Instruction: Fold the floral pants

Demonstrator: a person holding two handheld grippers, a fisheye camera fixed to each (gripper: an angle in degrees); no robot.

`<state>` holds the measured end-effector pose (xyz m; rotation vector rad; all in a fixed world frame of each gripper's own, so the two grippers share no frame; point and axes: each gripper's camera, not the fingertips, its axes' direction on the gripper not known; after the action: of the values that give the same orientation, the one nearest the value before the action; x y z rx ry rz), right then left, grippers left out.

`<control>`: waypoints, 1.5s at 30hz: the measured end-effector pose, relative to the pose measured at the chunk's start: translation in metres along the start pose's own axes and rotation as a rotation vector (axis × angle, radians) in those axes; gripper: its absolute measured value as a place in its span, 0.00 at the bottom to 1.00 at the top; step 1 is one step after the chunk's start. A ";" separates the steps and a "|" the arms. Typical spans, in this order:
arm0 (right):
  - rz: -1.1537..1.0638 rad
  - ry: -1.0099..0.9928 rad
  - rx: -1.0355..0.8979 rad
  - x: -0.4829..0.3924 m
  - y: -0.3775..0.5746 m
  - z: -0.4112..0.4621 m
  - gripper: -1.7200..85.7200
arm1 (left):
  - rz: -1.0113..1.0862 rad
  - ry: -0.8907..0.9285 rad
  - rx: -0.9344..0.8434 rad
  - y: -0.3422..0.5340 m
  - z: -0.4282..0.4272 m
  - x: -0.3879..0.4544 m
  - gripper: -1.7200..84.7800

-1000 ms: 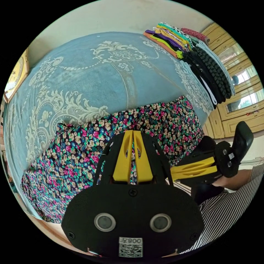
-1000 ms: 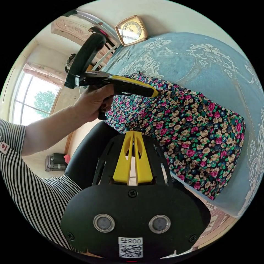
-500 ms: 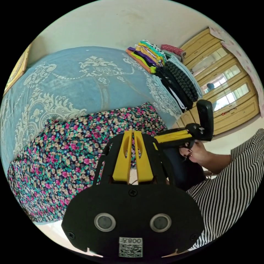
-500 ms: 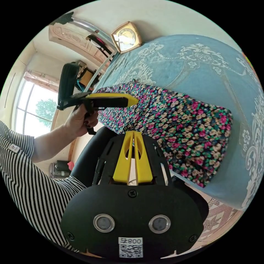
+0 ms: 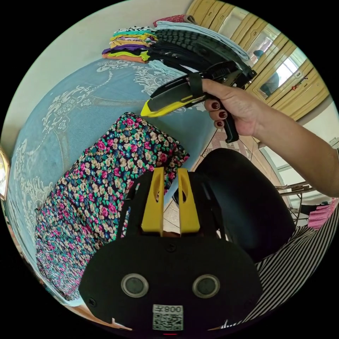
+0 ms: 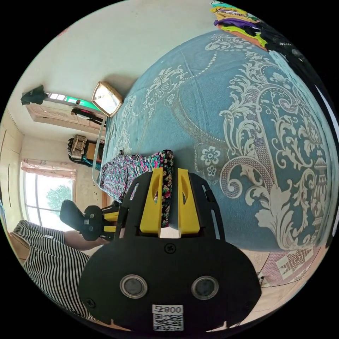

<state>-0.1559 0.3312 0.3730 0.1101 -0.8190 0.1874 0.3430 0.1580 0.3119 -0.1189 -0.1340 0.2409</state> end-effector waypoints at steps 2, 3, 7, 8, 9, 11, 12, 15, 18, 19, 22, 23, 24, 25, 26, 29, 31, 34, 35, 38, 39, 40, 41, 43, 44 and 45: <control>0.005 -0.019 -0.019 0.004 -0.010 0.004 0.11 | -0.013 0.002 -0.011 0.001 -0.003 0.003 0.07; 0.015 -0.045 -0.021 0.008 -0.016 0.005 0.11 | -0.012 0.004 -0.013 0.001 -0.004 0.004 0.06; 0.038 -0.118 -0.056 0.015 -0.035 0.012 0.11 | 0.003 -0.004 -0.021 0.006 -0.015 0.019 0.04; 0.040 -0.112 -0.076 0.015 -0.041 0.014 0.11 | 0.009 -0.006 -0.018 0.009 -0.020 0.023 0.04; 0.041 -0.116 -0.095 0.015 -0.046 0.017 0.10 | 0.011 -0.006 -0.015 0.010 -0.022 0.025 0.04; 0.050 -0.120 -0.127 0.016 -0.053 0.020 0.08 | 0.021 -0.006 -0.012 0.016 -0.032 0.032 0.04; 0.054 -0.128 -0.135 0.017 -0.057 0.021 0.07 | 0.023 -0.005 -0.016 0.017 -0.034 0.033 0.04; 0.088 -0.168 -0.133 0.019 -0.061 0.019 0.05 | 0.014 0.016 -0.021 0.026 -0.046 0.034 0.03; 0.123 -0.212 -0.111 0.017 -0.061 0.016 0.05 | -0.009 0.047 0.015 0.037 -0.071 0.032 0.03; 0.125 -0.221 -0.103 0.015 -0.061 0.014 0.05 | -0.012 0.060 0.034 0.042 -0.083 0.031 0.03; 0.135 -0.279 -0.051 0.006 -0.060 0.004 0.05 | -0.012 0.122 0.086 0.054 -0.113 0.029 0.03; 0.136 -0.294 -0.030 0.001 -0.059 -0.001 0.04 | 0.002 0.140 0.102 0.058 -0.125 0.030 0.03; 0.137 -0.315 -0.009 -0.004 -0.058 -0.007 0.04 | 0.011 0.148 0.110 0.060 -0.131 0.031 0.03; 0.138 -0.319 0.002 -0.007 -0.057 -0.010 0.04 | 0.028 0.165 0.134 0.064 -0.144 0.032 0.03; 0.143 -0.323 0.025 -0.012 -0.055 -0.017 0.04 | 0.037 0.191 0.160 0.068 -0.156 0.032 0.03; 0.163 -0.336 0.107 -0.025 -0.046 -0.035 0.04 | 0.061 0.273 0.225 0.080 -0.188 0.030 0.03; 0.178 -0.318 0.151 -0.035 -0.039 -0.045 0.04 | 0.068 0.294 0.261 0.091 -0.208 0.026 0.03; 0.189 -0.299 0.192 -0.058 -0.033 -0.051 0.04 | 0.043 0.323 0.308 0.121 -0.241 0.009 0.03; 0.182 -0.304 0.194 -0.072 -0.034 -0.046 0.04 | 0.018 0.345 0.330 0.138 -0.256 -0.003 0.03; 0.137 -0.320 0.170 -0.119 -0.043 -0.026 0.04 | -0.092 0.388 0.406 0.191 -0.298 -0.042 0.03; 0.104 -0.331 0.155 -0.142 -0.049 -0.016 0.04 | -0.120 0.394 0.427 0.203 -0.307 -0.051 0.03; 0.088 -0.338 0.149 -0.154 -0.053 -0.010 0.04 | -0.175 0.400 0.470 0.229 -0.325 -0.069 0.03; 0.055 -0.355 0.134 -0.179 -0.060 0.003 0.04 | -0.233 0.393 0.513 0.256 -0.344 -0.087 0.03; -0.009 -0.373 0.096 -0.218 -0.074 0.025 0.04 | -0.328 0.376 0.579 0.298 -0.371 -0.114 0.03; -0.051 -0.382 0.074 -0.246 -0.084 0.042 0.04 | -0.389 0.370 0.621 0.327 -0.388 -0.131 0.03; -0.099 -0.391 0.041 -0.274 -0.094 0.061 0.04 | -0.423 0.364 0.640 0.341 -0.395 -0.140 0.03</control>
<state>-0.3629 0.1950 0.2102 0.2303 -1.1969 0.0888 0.1880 0.4127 -0.1389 0.4988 0.2820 -0.1689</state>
